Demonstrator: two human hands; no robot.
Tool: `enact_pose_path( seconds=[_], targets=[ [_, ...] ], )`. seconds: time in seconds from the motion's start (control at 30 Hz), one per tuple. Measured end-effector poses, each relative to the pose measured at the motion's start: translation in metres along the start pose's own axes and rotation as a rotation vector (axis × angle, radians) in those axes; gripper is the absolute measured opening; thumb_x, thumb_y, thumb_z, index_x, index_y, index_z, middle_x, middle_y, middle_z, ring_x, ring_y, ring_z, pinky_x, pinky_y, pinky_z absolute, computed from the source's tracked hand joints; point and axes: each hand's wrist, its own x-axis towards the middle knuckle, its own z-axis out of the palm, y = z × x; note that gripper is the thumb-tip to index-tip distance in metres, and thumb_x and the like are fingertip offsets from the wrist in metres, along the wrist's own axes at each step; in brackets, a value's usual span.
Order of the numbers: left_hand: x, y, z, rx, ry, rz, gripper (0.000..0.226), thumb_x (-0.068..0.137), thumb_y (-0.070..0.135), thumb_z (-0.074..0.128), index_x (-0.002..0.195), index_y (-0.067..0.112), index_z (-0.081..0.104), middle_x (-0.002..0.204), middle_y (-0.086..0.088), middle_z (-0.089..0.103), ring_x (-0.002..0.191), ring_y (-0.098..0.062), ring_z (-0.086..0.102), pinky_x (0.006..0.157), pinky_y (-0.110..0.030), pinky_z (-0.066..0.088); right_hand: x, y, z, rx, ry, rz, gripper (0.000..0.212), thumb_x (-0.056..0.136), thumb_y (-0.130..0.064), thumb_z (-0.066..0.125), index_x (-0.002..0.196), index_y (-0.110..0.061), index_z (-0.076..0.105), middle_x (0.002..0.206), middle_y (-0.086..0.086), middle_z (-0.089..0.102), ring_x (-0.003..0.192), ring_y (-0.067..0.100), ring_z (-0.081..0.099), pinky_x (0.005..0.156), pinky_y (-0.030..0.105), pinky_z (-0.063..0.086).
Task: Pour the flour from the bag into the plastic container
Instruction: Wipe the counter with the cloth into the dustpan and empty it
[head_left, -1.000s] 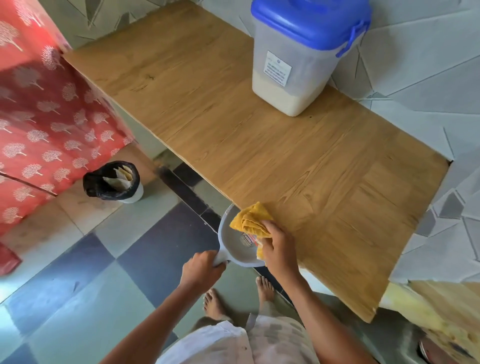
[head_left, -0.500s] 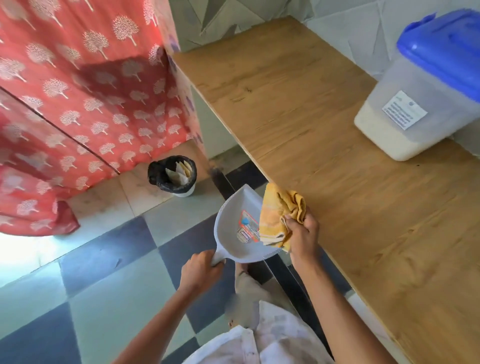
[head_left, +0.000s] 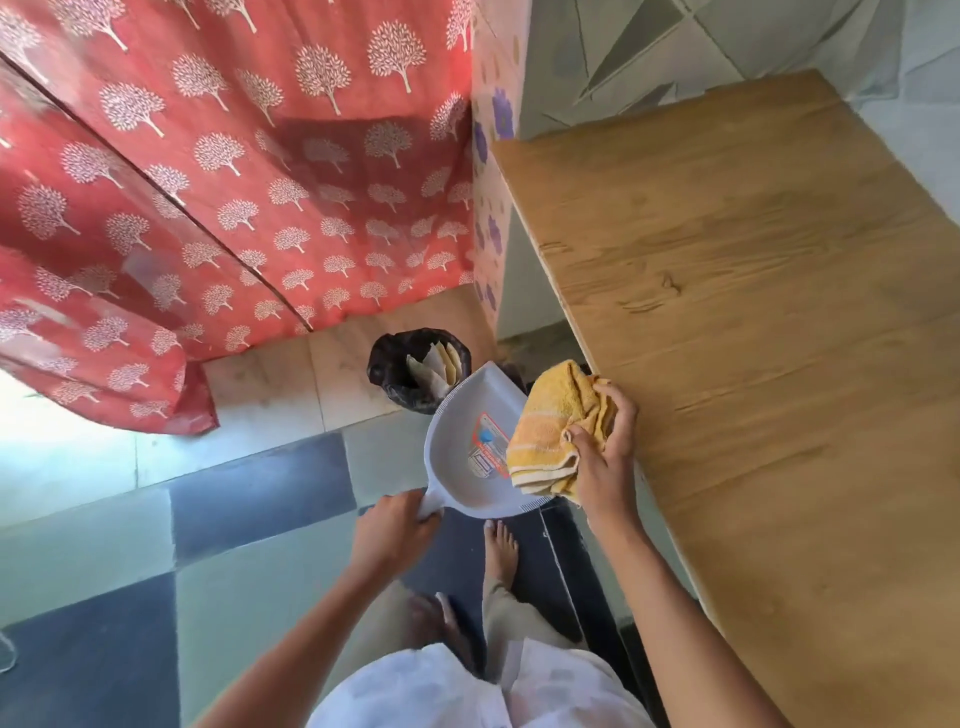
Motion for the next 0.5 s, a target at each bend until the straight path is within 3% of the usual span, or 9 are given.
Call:
enact_pose_path(
  seconds=[0.03,0.13,0.33,0.4,0.5],
  targets=[
    [0.016,-0.004,-0.007,0.022,-0.010,-0.015,0.032,0.093,0.046,0.057,0.089,0.014,0.063,0.096,-0.010,0.073,0.096,-0.040,0.066,0.066,-0.038,0.043,0.016,0.002,0.012,-0.050,-0.031,-0.010,0.048,0.094,0.007,0.053,0.124,-0.030,0.050,0.125,-0.025,0.053,0.116,-0.002,0.052,0.095,0.023,0.046],
    [0.063,-0.016,-0.026,0.037,-0.038,-0.047,0.033,0.094,0.048,0.056,0.095,0.016,0.063,0.100,-0.009,0.073,0.098,-0.038,0.066,0.069,-0.037,0.046,0.057,0.009,0.044,-0.168,-0.098,-0.007,0.030,0.096,0.005,0.052,0.101,-0.022,0.063,0.112,0.000,0.065,0.104,0.000,0.057,0.084,0.018,0.044],
    [0.167,-0.054,-0.054,0.036,-0.087,-0.057,0.031,0.094,0.047,0.055,0.096,0.018,0.063,0.099,-0.007,0.072,0.094,-0.035,0.067,0.072,-0.037,0.051,0.126,0.023,0.119,-0.210,-0.110,0.108,0.010,0.085,-0.027,0.066,0.088,-0.020,0.073,0.095,-0.004,0.071,0.091,0.009,0.065,0.078,0.028,0.053],
    [0.205,-0.070,-0.061,0.062,-0.116,-0.051,0.029,0.094,0.046,0.054,0.096,0.018,0.063,0.096,-0.005,0.072,0.092,-0.034,0.068,0.072,-0.036,0.051,0.150,0.034,0.146,-0.283,-0.122,0.090,0.004,0.085,-0.024,0.074,0.087,-0.021,0.073,0.094,-0.003,0.071,0.090,0.009,0.065,0.078,0.024,0.052],
    [0.262,-0.095,-0.064,0.096,-0.147,-0.023,0.030,0.093,0.050,0.049,0.096,0.023,0.062,0.096,-0.003,0.073,0.087,-0.030,0.069,0.076,-0.038,0.058,0.189,0.056,0.186,-0.410,-0.117,0.057,0.013,0.084,-0.006,0.073,0.093,-0.016,0.073,0.103,0.005,0.069,0.092,0.016,0.063,0.081,0.013,0.048]
  ],
)
